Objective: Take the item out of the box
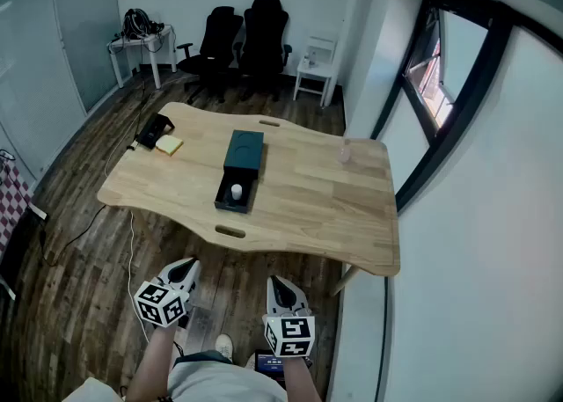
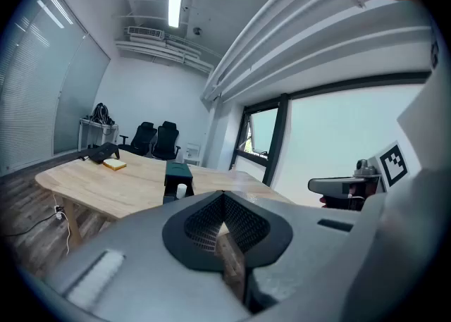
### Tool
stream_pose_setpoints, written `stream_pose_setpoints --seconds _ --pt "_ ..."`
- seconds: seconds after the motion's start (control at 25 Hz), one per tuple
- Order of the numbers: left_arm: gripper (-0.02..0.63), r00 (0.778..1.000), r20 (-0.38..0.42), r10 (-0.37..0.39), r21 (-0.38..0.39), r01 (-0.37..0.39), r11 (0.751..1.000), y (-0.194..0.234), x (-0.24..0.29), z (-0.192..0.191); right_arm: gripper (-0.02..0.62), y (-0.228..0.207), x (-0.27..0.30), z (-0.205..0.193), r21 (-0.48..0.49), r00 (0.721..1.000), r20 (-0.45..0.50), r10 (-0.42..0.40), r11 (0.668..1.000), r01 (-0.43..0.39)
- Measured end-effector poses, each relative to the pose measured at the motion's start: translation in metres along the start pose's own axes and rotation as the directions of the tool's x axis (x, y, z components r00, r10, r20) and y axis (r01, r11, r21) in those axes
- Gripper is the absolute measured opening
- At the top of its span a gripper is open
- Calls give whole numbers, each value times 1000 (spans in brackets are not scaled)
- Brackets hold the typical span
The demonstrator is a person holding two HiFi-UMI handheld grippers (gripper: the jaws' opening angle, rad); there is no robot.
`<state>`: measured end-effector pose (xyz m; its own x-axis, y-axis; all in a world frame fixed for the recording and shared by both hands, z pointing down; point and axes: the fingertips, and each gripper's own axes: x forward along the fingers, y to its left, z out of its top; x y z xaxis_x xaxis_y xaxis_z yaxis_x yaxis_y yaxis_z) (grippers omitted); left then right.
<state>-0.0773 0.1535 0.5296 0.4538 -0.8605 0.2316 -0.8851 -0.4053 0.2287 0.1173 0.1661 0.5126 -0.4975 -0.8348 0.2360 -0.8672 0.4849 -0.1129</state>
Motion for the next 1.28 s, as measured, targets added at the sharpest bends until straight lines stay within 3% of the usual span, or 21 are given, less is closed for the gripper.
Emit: stream_pose_setpoints --seconds 0.44,0.72,1.0,1.28 --pt "0 1000 -2 6 10 -6 1000 -12 -7 -5 5 -4 -7 -5 3 1000 12 24 1000 -24" --pt "0 1000 1 9 13 -9 1000 1 12 -1 5 -15 19 -6 25 999 2 47 999 -47" --pt "0 1000 1 4 5 -4 1000 42 86 9 5 -47 83 -6 11 999 -37 39 999 -39" --pt "0 996 -68 -59 71 64 995 91 181 29 5 -83 177 7 41 997 -80 -20 999 23"
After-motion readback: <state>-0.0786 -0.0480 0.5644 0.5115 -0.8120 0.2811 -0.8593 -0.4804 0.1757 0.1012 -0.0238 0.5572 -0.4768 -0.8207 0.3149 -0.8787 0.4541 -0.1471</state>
